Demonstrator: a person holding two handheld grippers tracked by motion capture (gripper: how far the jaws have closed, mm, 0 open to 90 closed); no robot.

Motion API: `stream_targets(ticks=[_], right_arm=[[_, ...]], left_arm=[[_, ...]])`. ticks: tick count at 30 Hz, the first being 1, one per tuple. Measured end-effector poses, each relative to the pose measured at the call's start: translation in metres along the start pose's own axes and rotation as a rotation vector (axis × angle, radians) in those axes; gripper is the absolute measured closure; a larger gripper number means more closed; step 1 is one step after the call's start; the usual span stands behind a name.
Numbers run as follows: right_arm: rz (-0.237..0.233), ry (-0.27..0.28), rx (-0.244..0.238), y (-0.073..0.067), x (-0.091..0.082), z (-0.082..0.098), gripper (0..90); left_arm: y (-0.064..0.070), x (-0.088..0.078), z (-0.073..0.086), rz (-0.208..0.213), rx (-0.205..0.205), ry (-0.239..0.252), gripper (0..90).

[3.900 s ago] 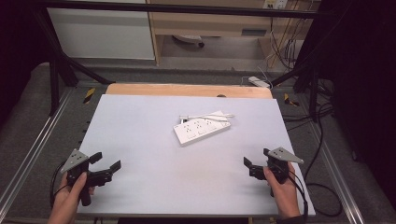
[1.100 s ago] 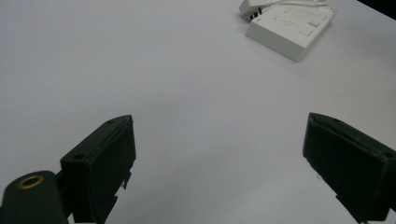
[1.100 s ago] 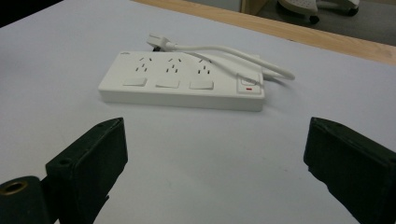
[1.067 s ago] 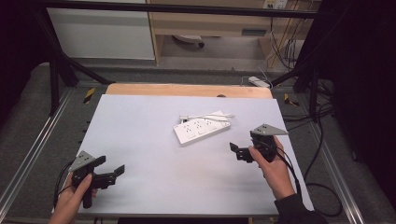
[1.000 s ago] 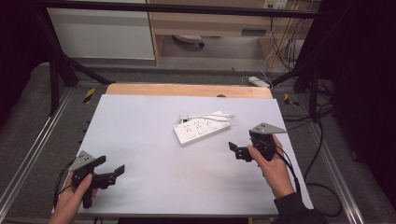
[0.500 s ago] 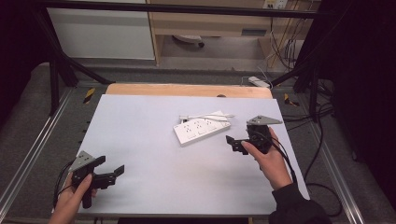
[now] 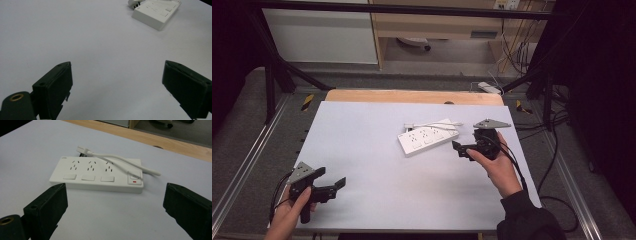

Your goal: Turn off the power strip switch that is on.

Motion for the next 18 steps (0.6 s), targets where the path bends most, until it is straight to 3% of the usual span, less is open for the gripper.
stream_targets(ticks=[10,18], right_arm=[[-0.024,0.021,-0.023,-0.004,0.004,-0.009,6.6],[-0.043,0.031,-0.003,-0.003,0.003,-0.015,6.3]], left_arm=[[0.0,0.0,0.0,0.001,0.005,-0.005,9.5],[0.001,0.0,0.001,0.002,0.01,-0.008,9.5]])
Point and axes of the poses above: each handheld gripper's, and its own axes: x roughly forward along the jaws, z roughly out of its underside, y roughly to its right, the point moved 5 cm from there along x, roughly forward along the jaws, and after that the axes turned 13 degrees about -y, right-handed, at the moved point
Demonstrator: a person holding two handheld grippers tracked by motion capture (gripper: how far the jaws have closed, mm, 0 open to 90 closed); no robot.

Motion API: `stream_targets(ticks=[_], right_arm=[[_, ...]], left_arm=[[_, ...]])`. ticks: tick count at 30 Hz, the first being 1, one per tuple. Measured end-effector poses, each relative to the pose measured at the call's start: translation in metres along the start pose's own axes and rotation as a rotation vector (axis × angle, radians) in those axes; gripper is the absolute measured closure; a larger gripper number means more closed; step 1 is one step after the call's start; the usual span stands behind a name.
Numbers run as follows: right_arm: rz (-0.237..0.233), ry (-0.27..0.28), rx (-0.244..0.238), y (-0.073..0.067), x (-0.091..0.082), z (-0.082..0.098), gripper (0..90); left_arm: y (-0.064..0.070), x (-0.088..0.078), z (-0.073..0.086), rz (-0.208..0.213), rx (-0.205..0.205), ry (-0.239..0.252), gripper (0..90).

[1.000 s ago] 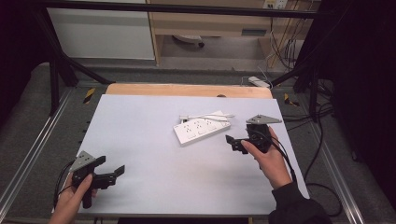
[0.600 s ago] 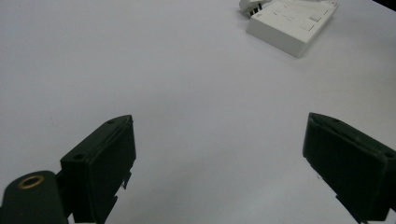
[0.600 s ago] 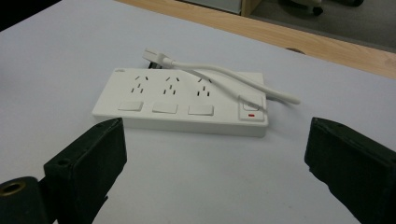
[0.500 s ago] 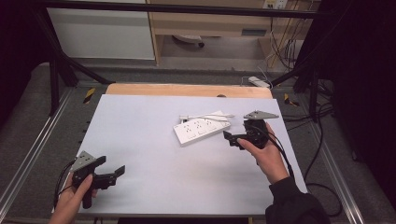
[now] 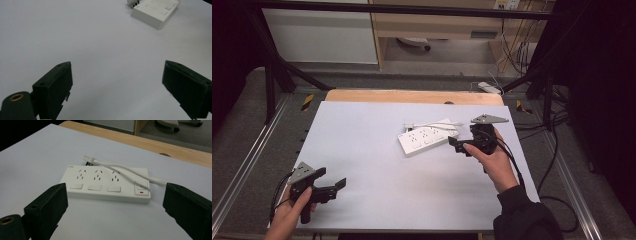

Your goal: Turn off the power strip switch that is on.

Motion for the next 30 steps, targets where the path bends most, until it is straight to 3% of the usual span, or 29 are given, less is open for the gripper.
stream_targets(ticks=[14,30], right_arm=[[-0.009,0.029,0.013,0.002,0.002,-0.012,11.5],[0.001,0.101,-0.012,-0.003,0.002,-0.025,43.3]], left_arm=[[0.001,0.001,0.0,0.004,0.002,-0.002,9.5],[0.002,0.001,0.001,0.01,0.013,-0.005,9.5]])
Point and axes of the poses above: each handheld gripper's, and its own axes: x roughly forward along the jaws, z roughly out of its underside, y roughly to its right, the point moved 5 cm from there along x, roughly forward along the jaws, and after that the axes turned 13 degrees about -y, right-handed, at the moved point
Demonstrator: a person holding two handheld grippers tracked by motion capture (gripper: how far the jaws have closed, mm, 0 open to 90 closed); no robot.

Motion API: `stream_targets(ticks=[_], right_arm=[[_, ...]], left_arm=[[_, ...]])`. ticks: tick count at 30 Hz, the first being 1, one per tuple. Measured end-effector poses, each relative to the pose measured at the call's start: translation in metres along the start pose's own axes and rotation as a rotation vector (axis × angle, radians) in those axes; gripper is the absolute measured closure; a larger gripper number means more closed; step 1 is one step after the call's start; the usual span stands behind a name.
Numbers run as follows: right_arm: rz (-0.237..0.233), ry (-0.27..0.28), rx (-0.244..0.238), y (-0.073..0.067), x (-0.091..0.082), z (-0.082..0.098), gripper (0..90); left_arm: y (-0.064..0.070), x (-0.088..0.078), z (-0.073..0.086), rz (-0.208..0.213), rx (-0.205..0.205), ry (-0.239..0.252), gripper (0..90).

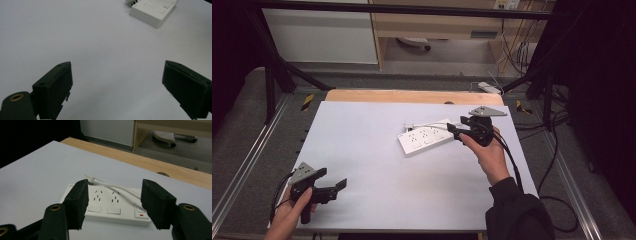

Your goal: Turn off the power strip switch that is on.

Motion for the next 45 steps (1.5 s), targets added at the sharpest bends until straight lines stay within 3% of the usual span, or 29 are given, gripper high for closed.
stream_targets(ticks=[10,18,25,45], right_arm=[[0.014,0.033,-0.009,0.001,0.009,-0.002,64.1],[0.01,0.04,-0.044,0.0,0.016,-0.002,77.1],[0.035,0.025,-0.061,-0.004,0.025,0.003,87.1],[0.035,-0.006,-0.056,-0.007,0.05,0.009,90.0]], left_arm=[[0.0,0.001,0.0,-0.005,0.011,-0.006,9.5],[0.002,0.002,0.0,-0.005,0.017,-0.008,9.5],[0.003,0.003,0.001,-0.009,0.032,-0.017,9.4],[0.004,0.003,0.002,-0.009,0.042,-0.029,9.4]])
Point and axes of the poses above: each handheld gripper's, and its own axes: x roughly forward along the jaws, z roughly out of its underside, y roughly to its right, the point moved 5 cm from there along x, roughly forward along the jaws, and after that the axes turned 13 degrees about -y, right-handed, at the moved point
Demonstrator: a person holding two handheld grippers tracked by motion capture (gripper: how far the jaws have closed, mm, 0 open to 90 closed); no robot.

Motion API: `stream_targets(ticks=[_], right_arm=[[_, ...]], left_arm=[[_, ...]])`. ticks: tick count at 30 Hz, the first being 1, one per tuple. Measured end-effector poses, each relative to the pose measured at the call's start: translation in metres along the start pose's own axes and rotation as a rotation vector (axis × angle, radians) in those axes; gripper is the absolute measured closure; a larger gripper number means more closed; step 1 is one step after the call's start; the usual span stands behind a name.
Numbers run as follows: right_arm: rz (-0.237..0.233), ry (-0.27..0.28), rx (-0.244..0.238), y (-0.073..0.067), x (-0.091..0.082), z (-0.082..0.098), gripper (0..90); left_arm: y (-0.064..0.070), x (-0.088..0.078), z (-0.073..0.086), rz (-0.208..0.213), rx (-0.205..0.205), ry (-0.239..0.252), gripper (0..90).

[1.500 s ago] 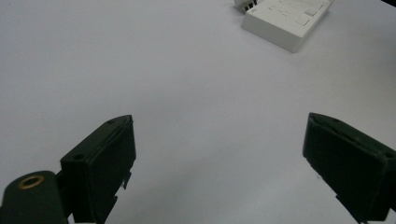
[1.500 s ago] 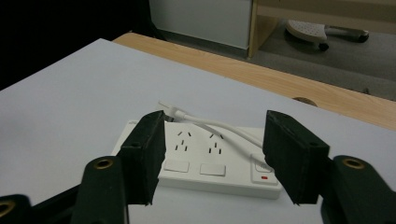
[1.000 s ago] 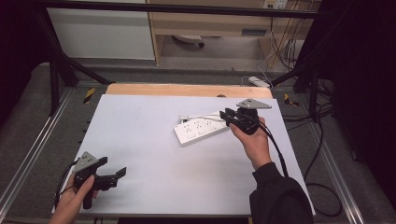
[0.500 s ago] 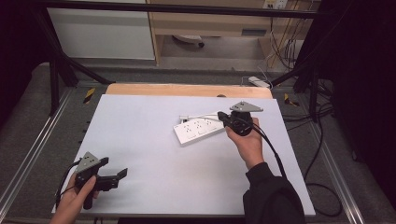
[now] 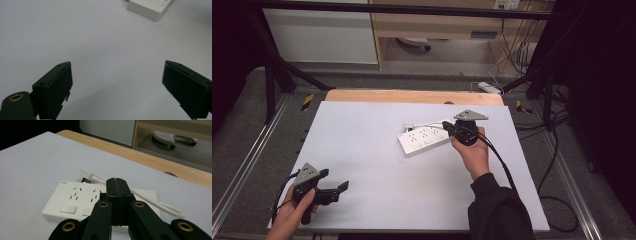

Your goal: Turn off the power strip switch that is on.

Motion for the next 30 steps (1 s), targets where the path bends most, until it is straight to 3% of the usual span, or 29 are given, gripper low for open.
stream_targets(ticks=[7,30], right_arm=[[-0.009,-0.014,-0.01,-0.003,0.008,0.003,90.0],[-0.008,-0.045,0.052,0.002,0.032,0.009,90.0]], left_arm=[[0.0,0.0,0.0,0.001,0.002,-0.002,9.4],[0.001,0.001,0.0,0.006,0.006,-0.005,9.3]])
Point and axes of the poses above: each handheld gripper's, and its own axes: x roughly forward along the jaws, z roughly out of its underside, y roughly to its right, the point moved 5 cm from there along x, roughly forward along the jaws, and after that the axes turned 13 degrees about -y, right-handed, at the moved point
